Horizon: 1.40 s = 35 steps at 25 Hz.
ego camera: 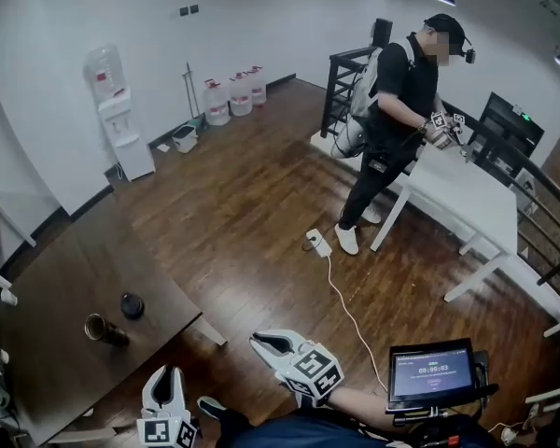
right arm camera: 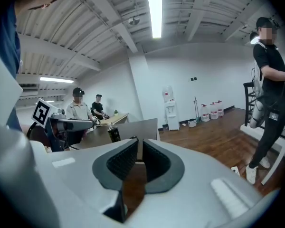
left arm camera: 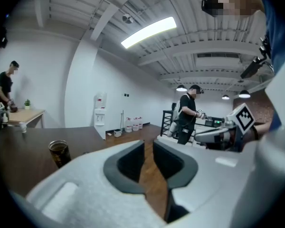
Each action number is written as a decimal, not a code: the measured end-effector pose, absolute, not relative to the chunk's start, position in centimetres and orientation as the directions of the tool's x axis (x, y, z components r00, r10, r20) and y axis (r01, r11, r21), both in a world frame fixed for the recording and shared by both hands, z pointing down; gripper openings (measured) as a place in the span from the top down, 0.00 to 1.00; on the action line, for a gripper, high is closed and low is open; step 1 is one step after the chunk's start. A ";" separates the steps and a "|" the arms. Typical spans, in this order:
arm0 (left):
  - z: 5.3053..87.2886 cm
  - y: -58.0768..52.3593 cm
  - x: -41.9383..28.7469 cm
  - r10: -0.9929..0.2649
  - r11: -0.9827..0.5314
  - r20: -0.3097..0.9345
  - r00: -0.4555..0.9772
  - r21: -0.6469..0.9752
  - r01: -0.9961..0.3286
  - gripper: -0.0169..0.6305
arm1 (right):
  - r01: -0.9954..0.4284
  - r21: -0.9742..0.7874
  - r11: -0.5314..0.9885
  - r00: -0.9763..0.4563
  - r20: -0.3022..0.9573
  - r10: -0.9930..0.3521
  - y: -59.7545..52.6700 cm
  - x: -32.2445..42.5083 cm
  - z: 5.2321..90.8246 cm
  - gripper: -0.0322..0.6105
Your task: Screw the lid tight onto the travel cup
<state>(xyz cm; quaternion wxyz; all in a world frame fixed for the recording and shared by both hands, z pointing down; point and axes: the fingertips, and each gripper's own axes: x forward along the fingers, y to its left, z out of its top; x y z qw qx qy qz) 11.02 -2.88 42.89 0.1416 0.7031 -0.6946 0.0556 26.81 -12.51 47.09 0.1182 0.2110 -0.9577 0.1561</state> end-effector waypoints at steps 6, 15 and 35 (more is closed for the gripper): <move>46.8 -2.8 0.8 -0.969 -0.018 0.243 0.048 0.123 -0.992 0.76 | -0.487 -0.194 0.851 -0.853 0.314 -0.417 -14.2 17.7 48.2 0.85; 47.8 -1.7 -14.6 -0.933 0.070 0.359 -0.021 0.125 -0.990 0.63 | -0.416 -0.150 0.897 -0.824 0.480 -0.302 -15.7 0.8 48.6 0.77; 58.5 -5.1 -18.0 -0.825 0.184 0.548 -0.136 0.032 -0.982 0.45 | -0.057 -0.034 0.998 -0.563 0.826 -0.004 -21.0 -15.4 68.1 0.46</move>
